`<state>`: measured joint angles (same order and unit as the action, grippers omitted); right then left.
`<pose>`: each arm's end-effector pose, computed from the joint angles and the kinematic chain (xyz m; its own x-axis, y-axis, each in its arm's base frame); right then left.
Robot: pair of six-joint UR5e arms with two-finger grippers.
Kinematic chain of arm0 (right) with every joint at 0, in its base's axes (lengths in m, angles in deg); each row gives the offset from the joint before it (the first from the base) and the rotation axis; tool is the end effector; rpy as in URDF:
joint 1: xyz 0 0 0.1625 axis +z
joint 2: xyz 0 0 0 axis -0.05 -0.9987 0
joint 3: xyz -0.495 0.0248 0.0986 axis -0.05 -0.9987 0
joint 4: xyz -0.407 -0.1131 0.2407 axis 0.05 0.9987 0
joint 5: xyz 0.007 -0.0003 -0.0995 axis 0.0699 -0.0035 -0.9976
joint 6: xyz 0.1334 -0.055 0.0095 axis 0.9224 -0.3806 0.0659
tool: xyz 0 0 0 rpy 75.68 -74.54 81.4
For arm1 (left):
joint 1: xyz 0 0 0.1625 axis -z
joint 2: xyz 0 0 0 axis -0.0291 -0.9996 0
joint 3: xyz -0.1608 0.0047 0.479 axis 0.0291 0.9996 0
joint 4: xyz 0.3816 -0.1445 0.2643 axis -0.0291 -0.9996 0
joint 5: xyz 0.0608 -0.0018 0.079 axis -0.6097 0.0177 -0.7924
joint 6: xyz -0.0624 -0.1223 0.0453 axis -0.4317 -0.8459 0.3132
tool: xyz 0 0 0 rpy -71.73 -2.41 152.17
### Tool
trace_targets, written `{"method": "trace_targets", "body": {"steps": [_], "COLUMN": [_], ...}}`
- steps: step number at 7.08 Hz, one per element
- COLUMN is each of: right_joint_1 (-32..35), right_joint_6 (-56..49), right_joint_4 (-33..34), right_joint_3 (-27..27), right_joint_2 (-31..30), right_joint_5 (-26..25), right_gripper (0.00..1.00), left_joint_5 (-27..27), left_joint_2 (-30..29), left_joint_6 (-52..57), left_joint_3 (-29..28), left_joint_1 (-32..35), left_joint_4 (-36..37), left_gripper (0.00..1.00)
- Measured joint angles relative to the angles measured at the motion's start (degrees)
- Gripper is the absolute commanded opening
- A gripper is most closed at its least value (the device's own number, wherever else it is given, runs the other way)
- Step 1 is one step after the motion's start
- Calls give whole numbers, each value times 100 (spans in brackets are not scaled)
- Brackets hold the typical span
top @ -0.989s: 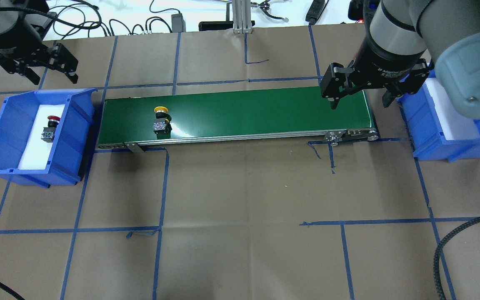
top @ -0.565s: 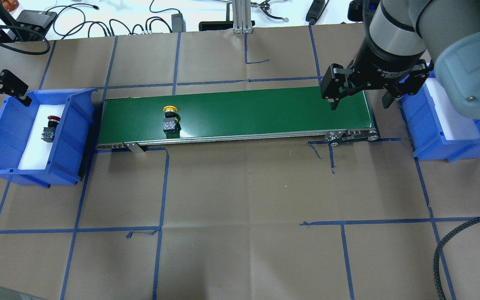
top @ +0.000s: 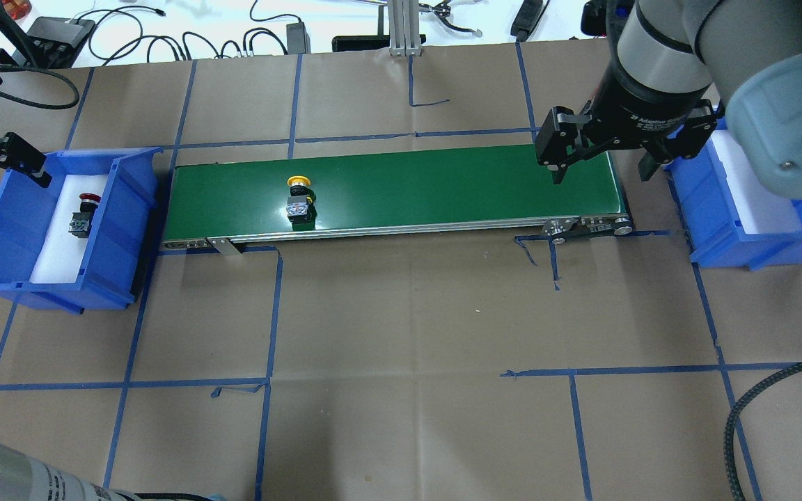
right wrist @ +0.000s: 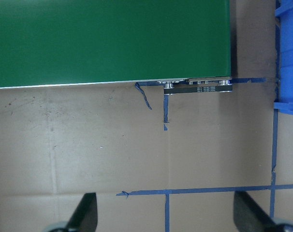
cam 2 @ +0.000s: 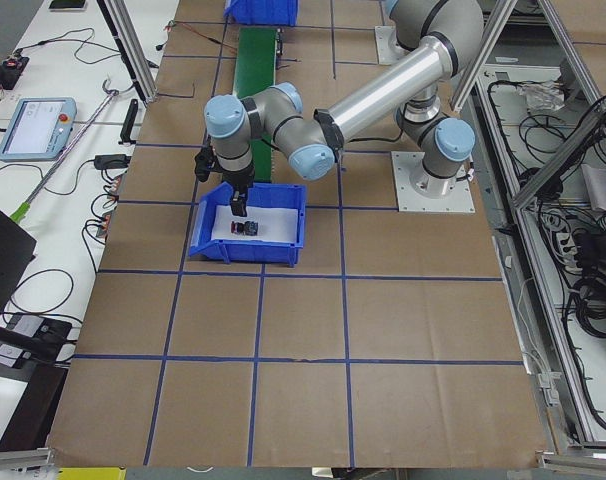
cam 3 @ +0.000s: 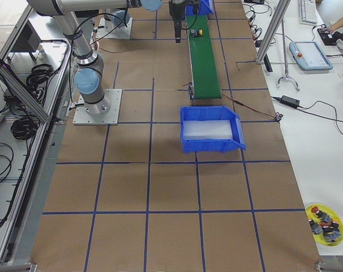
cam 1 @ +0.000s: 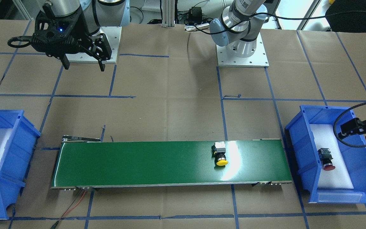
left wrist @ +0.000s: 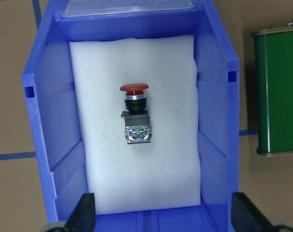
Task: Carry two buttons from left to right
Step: 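Raise the left gripper and return it over the bin, then grasp the red-capped button in the bin with the left gripper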
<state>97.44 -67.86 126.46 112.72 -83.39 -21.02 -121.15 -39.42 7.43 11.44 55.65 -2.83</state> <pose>0.1716 -0.5219 0.5407 -0.9995 0.0226 0.0207 0.0214 0.9982 -0.0568 0.2797 -0.6817 0.3556 -0.9951 0.0984 0.0103 0.0986 0.9949 0.0203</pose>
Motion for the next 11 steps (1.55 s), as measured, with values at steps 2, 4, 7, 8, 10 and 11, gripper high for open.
{"method": "trace_targets", "body": {"steps": [2, 4, 7, 8, 10, 11], "right_joint_1": [0, 3, 0, 0, 0, 0], "right_joint_6": [0, 0, 0, 0, 0, 0], "right_joint_4": [-2, -5, 2, 1, 1, 3], "right_joint_3": [0, 0, 0, 0, 0, 0], "right_joint_2": [1, -1, -2, -2, -1, -2], "right_joint_5": [0, 2, 2, 2, 2, 2], "right_gripper": [100, 100, 100, 100, 100, 100], "left_joint_5": [-1, -12, 36, 43, 45, 44], "left_joint_2": [-85, -94, -370, -520, -647, -656], "left_joint_6": [1, -95, -396, -428, -493, -500], "left_joint_3": [375, 1114, 1538, 1562, 1570, 1566], "left_joint_1": [-19, -20, -16, -16, 0, 12], "left_joint_4": [677, 1779, 2555, 2774, 2959, 2982], "left_gripper": [100, 99, 97, 97, 85, 61]}}
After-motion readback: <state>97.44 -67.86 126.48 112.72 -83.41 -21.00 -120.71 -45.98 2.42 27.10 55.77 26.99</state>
